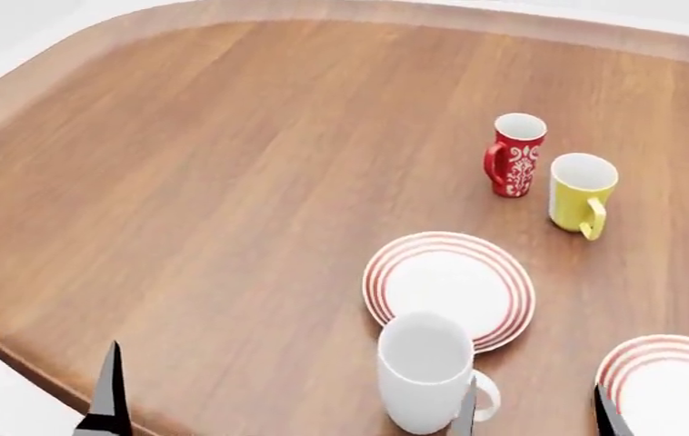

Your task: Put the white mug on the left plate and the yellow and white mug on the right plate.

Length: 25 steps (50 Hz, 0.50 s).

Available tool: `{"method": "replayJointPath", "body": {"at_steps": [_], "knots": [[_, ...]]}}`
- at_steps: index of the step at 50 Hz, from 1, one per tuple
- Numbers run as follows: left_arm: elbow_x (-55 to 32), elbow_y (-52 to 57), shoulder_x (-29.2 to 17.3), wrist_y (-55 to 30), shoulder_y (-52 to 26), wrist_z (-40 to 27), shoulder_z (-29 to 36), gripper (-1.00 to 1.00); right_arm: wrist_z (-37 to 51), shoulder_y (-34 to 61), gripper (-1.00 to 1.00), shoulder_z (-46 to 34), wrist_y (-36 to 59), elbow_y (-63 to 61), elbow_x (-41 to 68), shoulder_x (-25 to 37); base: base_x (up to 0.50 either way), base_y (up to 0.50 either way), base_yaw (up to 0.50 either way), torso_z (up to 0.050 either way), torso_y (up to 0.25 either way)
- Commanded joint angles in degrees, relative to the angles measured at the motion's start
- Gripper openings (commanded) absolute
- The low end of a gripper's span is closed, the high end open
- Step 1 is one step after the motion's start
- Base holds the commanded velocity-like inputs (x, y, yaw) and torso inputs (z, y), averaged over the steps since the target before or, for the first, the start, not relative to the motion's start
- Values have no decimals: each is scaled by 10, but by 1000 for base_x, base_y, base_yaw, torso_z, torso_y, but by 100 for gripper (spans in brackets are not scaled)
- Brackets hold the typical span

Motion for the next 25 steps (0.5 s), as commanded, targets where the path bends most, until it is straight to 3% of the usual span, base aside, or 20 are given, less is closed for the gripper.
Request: {"method": "replayJointPath", "body": {"at_steps": [1, 7, 25], "knots": [[-3, 1, -11, 5, 2, -3, 11, 100, 8, 5, 100, -10, 3, 5, 2, 6, 15, 5, 500, 0, 0], [-8, 2, -14, 4, 0, -7, 13, 100, -10, 1, 100, 2, -18, 6, 49, -1, 18, -50, 0, 0, 0], [-31, 6, -23, 1, -7, -23, 5, 100, 5, 0, 100, -3, -28, 3, 56, 12, 165, -472, 0, 0, 0]]}}
